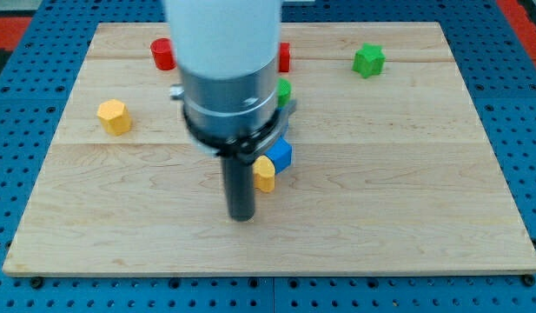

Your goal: Push the yellow hexagon downwards

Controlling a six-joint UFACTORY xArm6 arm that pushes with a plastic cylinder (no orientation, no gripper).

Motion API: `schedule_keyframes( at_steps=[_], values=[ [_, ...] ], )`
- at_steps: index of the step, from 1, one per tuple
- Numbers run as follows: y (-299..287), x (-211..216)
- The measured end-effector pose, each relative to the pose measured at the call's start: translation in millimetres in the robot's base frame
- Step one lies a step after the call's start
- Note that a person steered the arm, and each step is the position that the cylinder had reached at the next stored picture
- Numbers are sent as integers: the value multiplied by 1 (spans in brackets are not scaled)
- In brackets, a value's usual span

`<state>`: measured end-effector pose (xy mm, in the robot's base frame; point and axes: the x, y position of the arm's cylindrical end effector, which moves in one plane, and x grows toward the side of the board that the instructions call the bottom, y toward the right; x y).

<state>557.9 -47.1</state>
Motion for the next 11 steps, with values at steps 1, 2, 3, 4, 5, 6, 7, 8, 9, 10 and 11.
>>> schedule_keyframes(
  at_steps=[1, 2, 3, 4, 5, 6, 7, 8, 9, 10, 11],
  values=[
    [-72, -39],
    [-80, -130],
    [-83, -201],
    [-165, -223],
    [-176, -181],
    [-156, -137],
    [-148, -105],
    [-178, -71],
    [-177, -59],
    [-127, -57],
    [-86, -47]
  ],
)
